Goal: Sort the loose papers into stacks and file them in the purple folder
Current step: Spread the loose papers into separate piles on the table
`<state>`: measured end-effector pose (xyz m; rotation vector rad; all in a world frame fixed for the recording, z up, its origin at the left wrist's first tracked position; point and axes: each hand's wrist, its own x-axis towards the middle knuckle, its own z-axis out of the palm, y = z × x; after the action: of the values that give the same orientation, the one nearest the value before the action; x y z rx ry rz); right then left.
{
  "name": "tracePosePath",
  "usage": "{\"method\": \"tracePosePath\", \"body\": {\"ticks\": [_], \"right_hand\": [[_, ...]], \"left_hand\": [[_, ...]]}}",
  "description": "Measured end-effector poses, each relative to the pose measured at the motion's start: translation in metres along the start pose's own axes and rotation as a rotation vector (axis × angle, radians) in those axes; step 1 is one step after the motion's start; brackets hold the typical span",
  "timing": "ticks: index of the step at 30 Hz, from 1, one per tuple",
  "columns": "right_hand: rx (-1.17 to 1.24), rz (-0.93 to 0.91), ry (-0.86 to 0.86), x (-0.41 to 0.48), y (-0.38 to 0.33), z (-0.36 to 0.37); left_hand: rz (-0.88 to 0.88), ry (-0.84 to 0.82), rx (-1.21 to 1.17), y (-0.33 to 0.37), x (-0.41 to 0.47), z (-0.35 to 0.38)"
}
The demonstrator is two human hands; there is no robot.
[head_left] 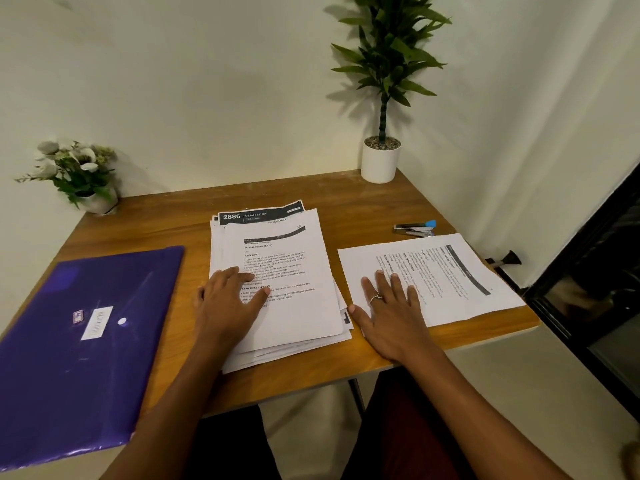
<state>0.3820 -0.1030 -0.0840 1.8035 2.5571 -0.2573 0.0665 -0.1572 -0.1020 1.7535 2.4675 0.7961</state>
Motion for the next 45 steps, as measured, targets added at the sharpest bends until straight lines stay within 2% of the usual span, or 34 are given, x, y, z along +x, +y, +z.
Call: {"method": "tracePosePath", "body": {"ticks": [6, 13, 16, 19, 21, 24, 30, 33, 36, 39, 41, 45], "right_hand": [[0.009, 0.064, 0.103, 0.010, 0.011, -0.016], [-0.014, 0.058, 0.010, 0.017, 0.030, -0.009], [0.011, 0.075, 0.084, 0.017, 0.023, -0.014], [0.362, 0.098, 0.317, 0.024, -0.006, -0.030], [0.586, 0.089, 0.303, 0.038, -0.034, -0.041], [0.762, 0.041, 0.215, 0.060, -0.070, -0.046], [0.963, 0.087, 0.344, 0.079, -0.103, -0.045], [1.081, 0.145, 0.308, 0.084, -0.100, -0.046], [1.109, 0.137, 0.223, 0.085, -0.093, -0.047], [1.177, 0.201, 0.233, 0.077, -0.073, -0.051], [1.243, 0.280, 0.307, 0.064, -0.050, -0.058], [1.316, 0.453, 0.566, 0.030, -0.004, -0.058]], "left_hand": [[0.012, 0.004, -0.005, -0.002, 0.001, 0.001], [0.004, 0.007, -0.010, 0.000, 0.000, 0.000], [0.002, 0.016, -0.012, 0.000, -0.001, 0.000], [0.003, 0.026, -0.018, 0.001, -0.002, 0.001], [-0.001, 0.033, -0.020, 0.001, -0.001, 0.001], [-0.008, 0.030, -0.044, -0.001, -0.001, 0.002], [-0.019, 0.022, -0.075, 0.000, 0.000, -0.001], [-0.017, 0.037, -0.122, 0.001, 0.000, -0.003], [-0.072, 0.069, -0.312, 0.000, 0.000, -0.008], [-0.145, 0.086, -0.429, 0.001, 0.000, -0.012], [-0.150, 0.073, -0.418, 0.003, 0.000, -0.014], [-0.079, 0.043, -0.245, 0.002, 0.002, -0.011]]}}
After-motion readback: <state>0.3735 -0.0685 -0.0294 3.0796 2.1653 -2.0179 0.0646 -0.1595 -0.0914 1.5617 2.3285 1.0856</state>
